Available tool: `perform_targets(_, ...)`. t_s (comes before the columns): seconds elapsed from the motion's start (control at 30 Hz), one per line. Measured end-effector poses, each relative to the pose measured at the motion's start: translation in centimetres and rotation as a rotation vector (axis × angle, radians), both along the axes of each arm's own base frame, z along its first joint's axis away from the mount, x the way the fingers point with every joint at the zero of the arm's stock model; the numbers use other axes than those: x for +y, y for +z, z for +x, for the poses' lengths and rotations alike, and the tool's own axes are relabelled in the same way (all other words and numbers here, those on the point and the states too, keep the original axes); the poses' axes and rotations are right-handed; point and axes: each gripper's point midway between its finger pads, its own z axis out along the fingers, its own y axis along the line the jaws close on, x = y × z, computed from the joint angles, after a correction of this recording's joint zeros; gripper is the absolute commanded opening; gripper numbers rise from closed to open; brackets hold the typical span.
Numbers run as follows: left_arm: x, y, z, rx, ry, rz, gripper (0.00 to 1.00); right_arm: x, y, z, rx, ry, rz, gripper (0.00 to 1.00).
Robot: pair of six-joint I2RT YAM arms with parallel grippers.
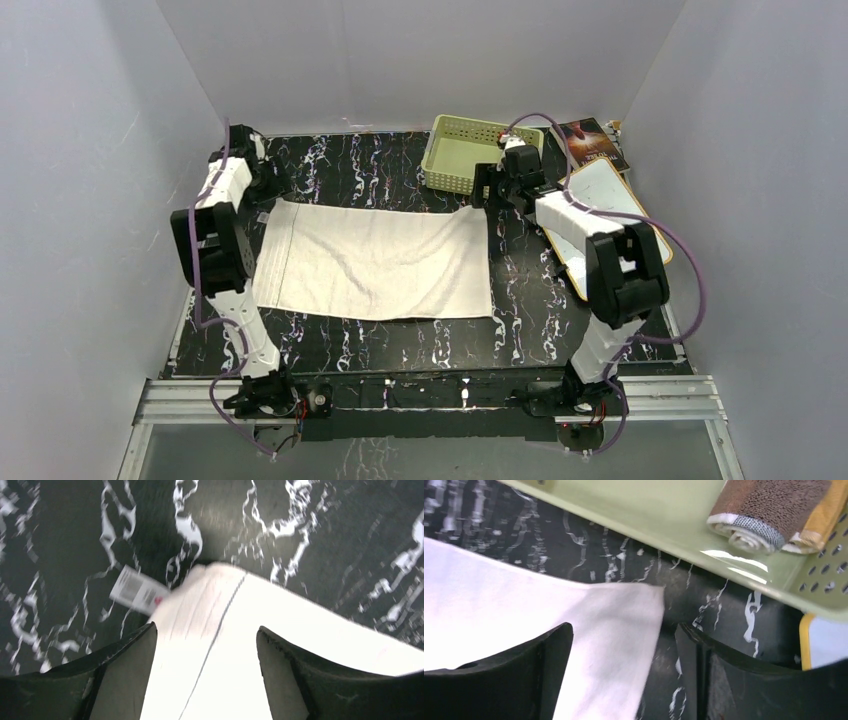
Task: Roll the towels
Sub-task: Flatten out the towel at the center of the board, then fold the towel at the center of the board.
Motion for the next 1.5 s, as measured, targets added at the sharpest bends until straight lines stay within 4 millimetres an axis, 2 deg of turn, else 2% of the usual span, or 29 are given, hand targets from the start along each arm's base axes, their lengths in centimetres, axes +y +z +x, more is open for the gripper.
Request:
perform_targets(0.03,0.1,0.9,-0.7,-0.016,0.007,0.009,0.72,0.0,1.0,-0.7,-0.018,-0.004,-0.001,0.47)
perform_targets(0.07,0.0,2.0,-1.5,-0.037,0.012,0.014,0.72,0.2,1.9,-1.3,-0.036,-0.001,-0.001,0.26)
perform_targets(0.13,-0.3,4.5,-3.2,-0.095,0.027,0.015,0.68,1.8,4.4,-2.7,-0.083,0.023,0.019,0.03)
perform_targets(0.17,-0.5,5.6,-3.7,-0.127,0.032,0.011,0.65,2.9,5.4,-3.3,-0.100,0.043,0.037,0.00)
perform_targets(0.23,-1.3,7.8,-5.1,-0.203,0.044,-0.012,0.61,5.2,6.3,-4.9,-0.110,0.085,0.084,0.00)
perform_targets(0.27,-1.7,8.4,-5.7,-0.233,0.048,-0.028,0.60,6.4,6.0,-6.0,-0.095,0.114,0.106,0.00)
perform_targets(0.33,-2.8,8.3,-7.1,-0.257,0.055,-0.076,0.59,7.6,3.8,-8.6,-0.026,0.156,0.129,0.00)
perform_targets(0.4,-3.7,6.7,-8.3,-0.233,0.064,-0.127,0.59,7.4,0.7,-11.0,0.067,0.168,0.129,0.00)
perform_targets(0.47,-4.7,4.2,-9.8,-0.174,0.076,-0.180,0.59,6.4,-2.2,-13.5,0.170,0.165,0.116,0.00)
perform_targets(0.53,-5.3,2.6,-11.0,-0.125,0.086,-0.211,0.59,5.4,-4.3,-16.1,0.255,0.163,0.105,0.00)
perform_targets(0.6,-5.6,2.0,-11.5,-0.103,0.094,-0.227,0.60,4.6,-5.0,-18.1,0.297,0.163,0.103,0.00)
perform_targets(0.7,-5.6,2.4,-11.0,-0.128,0.094,-0.230,0.63,3.8,-4.9,-19.9,0.322,0.158,0.128,0.00)
perform_targets(0.9,-5.1,2.6,-10.2,-0.131,0.091,-0.220,0.66,1.6,-6.0,-21.0,0.405,0.083,0.150,0.00)
perform_targets(1.03,-4.1,3.1,-7.4,-0.120,0.052,-0.200,0.66,-0.5,-6.8,-20.9,0.453,0.017,0.151,0.00)
perform_targets(1.17,-2.7,3.7,-3.3,-0.131,0.001,-0.169,0.68,-2.5,-7.7,-20.8,0.517,-0.047,0.153,0.00)
perform_targets(1.27,-1.7,4.4,-2.4,-0.134,-0.004,-0.155,0.69,-3.5,-7.7,-20.6,0.522,-0.078,0.136,0.00)
perform_targets(1.33,-0.9,5.1,-2.3,-0.144,0.002,-0.147,0.69,-4.0,-7.3,-20.6,0.506,-0.093,0.120,0.00)
perform_targets(1.4,-0.2,5.8,-2.0,-0.158,0.008,-0.140,0.69,-4.2,-6.0,-20.3,0.460,-0.094,0.119,0.00)
perform_targets(1.5,0.4,5.8,-2.1,-0.159,0.019,-0.137,0.69,-3.1,-1.7,-18.5,0.321,-0.052,0.126,0.00)
